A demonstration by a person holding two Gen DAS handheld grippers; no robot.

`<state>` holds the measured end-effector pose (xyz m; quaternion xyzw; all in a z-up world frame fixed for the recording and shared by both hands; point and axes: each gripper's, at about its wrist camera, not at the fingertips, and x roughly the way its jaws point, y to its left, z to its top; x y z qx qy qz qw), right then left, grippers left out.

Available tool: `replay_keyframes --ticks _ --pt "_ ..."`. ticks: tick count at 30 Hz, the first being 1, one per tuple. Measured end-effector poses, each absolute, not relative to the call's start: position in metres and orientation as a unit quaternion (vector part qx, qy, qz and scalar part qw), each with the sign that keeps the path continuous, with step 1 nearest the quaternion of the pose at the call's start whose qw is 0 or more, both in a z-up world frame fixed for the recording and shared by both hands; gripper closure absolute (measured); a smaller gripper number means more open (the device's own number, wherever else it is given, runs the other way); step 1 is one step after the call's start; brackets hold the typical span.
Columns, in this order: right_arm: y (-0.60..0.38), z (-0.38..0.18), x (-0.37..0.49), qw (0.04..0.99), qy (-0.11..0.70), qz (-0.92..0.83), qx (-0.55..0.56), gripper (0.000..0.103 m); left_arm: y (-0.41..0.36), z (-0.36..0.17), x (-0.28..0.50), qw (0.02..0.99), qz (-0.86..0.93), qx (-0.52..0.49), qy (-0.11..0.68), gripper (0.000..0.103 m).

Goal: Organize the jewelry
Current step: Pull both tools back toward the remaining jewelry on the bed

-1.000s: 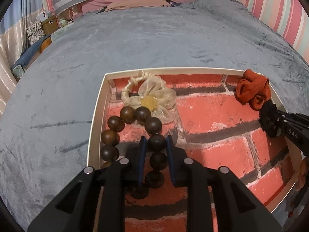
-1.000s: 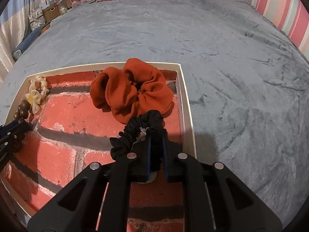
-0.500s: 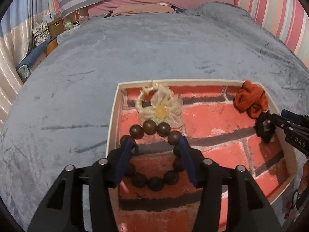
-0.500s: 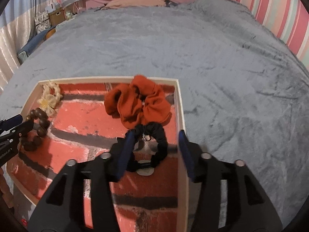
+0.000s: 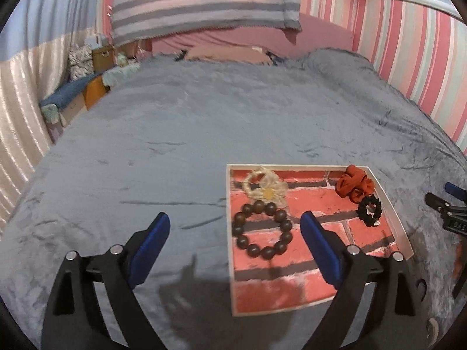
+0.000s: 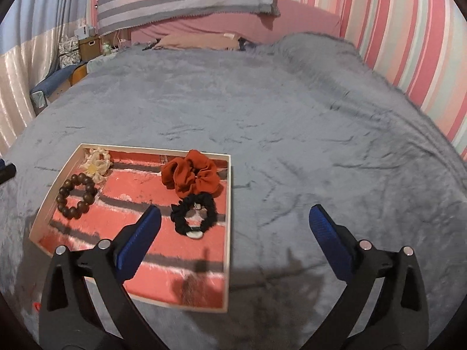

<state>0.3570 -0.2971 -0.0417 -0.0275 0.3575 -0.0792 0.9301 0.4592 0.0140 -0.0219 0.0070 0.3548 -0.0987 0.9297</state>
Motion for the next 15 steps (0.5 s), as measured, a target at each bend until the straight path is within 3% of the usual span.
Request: replay_keyframes --ticks 15 --pt "-0.293 -0.024 0.24 0.941 0.324 -0.09 -0.033 0.004 0.033 -0.003 0.35 0.944 -0.097 0.029 0.314 0.01"
